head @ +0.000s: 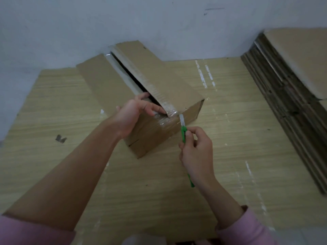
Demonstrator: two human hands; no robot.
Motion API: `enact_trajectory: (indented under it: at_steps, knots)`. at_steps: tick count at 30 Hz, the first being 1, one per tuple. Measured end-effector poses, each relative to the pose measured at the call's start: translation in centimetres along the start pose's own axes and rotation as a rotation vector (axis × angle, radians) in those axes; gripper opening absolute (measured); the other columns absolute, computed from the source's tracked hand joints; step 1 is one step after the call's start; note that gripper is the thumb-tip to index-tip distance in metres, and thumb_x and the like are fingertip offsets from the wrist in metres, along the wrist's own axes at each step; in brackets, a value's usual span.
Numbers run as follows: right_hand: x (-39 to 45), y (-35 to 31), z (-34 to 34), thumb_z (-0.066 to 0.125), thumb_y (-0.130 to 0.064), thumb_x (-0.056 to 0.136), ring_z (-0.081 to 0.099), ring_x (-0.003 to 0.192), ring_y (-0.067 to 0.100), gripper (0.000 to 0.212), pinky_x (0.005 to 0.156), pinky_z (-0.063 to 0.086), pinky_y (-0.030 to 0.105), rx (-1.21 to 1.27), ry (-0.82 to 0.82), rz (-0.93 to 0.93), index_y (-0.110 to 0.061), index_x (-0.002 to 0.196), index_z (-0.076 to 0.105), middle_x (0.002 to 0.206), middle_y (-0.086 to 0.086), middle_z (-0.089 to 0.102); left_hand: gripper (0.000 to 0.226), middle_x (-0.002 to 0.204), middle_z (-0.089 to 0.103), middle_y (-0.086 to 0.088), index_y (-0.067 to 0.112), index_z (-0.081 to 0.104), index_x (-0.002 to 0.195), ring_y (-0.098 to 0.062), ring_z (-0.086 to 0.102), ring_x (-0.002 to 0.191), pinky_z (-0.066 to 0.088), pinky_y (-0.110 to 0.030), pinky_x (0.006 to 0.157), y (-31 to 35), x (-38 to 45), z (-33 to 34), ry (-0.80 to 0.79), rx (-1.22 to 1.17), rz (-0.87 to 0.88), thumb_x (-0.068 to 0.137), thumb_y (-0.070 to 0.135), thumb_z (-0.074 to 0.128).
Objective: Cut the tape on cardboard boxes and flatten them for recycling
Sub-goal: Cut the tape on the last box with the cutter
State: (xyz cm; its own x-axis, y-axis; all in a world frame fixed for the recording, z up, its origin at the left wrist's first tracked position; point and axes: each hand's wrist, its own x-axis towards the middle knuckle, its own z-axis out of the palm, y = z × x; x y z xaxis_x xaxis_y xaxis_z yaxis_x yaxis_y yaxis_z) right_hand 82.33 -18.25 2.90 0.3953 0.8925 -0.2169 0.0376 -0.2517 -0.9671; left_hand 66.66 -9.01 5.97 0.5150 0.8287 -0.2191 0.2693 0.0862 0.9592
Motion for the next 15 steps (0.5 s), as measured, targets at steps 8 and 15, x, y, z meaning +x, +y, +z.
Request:
enact_trajectory:
  at_steps: [8, 15]
  knots:
    - [0.9, -0.9, 1.0, 0.046, -0.012, 0.096, 0.048, 0.058, 0.017, 0.023, 0.055, 0.037, 0.027, -0.146, -0.07, -0.056, -0.023, 0.078, 0.055, 0.071, 0.005, 0.055, 0.044, 0.141, 0.035, 0.006, 0.026, 0.077, 0.067, -0.019, 0.031, 0.134, 0.008, -0.052, 0.115, 0.8, 0.3, 0.2, 0.049, -0.098, 0.013, 0.031, 0.031, 0.053]
    - [1.1, -2.2, 0.8, 0.045, -0.01, 0.097, 0.053, 0.069, 0.016, 0.016, 0.055, 0.035, 0.017, -0.293, -0.026, -0.106, -0.016, 0.085, 0.054, 0.077, 0.001, 0.055, 0.052, 0.129, 0.047, 0.012, 0.045, 0.072, 0.082, -0.013, 0.035, 0.13, 0.006, -0.054, 0.114, 1.1, 1.5, 0.8, 0.246, -0.018, 0.025, 0.034, 0.042, 0.051]
